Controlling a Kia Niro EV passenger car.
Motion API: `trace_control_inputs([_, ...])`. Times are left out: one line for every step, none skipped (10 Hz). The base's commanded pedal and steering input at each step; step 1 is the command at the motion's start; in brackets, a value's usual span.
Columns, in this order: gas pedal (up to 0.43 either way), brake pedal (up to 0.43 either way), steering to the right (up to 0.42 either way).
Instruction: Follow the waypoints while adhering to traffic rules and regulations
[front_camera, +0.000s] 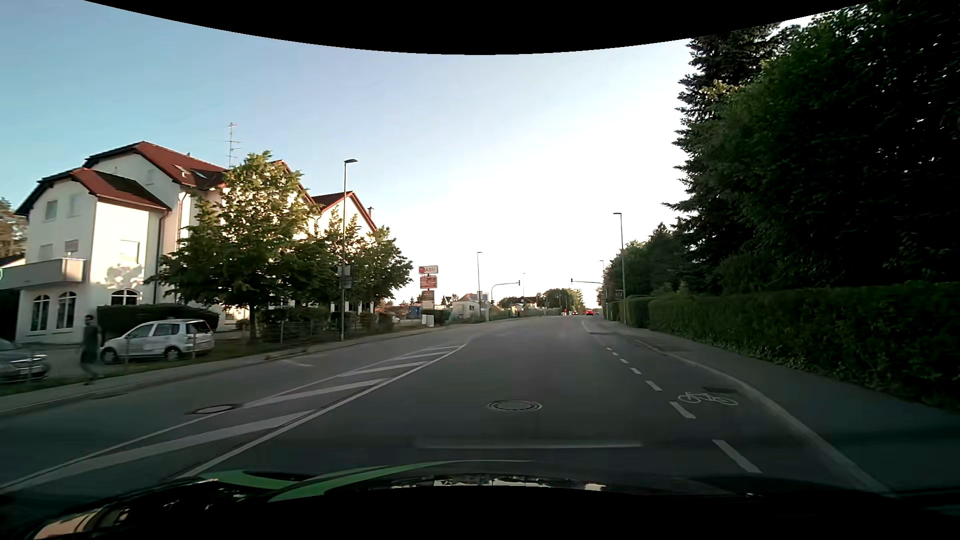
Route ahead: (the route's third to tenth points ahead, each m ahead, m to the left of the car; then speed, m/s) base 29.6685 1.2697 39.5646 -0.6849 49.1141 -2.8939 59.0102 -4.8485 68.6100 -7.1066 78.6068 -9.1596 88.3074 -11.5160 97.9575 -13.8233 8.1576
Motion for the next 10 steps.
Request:
trace_control_inputs([0.299, 0.000, 0.109])
trace_control_inputs([0.299, 0.000, 0.105])
trace_control_inputs([0.299, 0.000, 0.097])
trace_control_inputs([0.299, 0.000, 0.090])
trace_control_inputs([0.299, 0.000, 0.082])
trace_control_inputs([0.299, 0.000, 0.071])
trace_control_inputs([0.299, 0.000, 0.060])
trace_control_inputs([0.311, 0.000, 0.048])
trace_control_inputs([0.311, 0.000, 0.036])
trace_control_inputs([0.311, 0.000, 0.025])
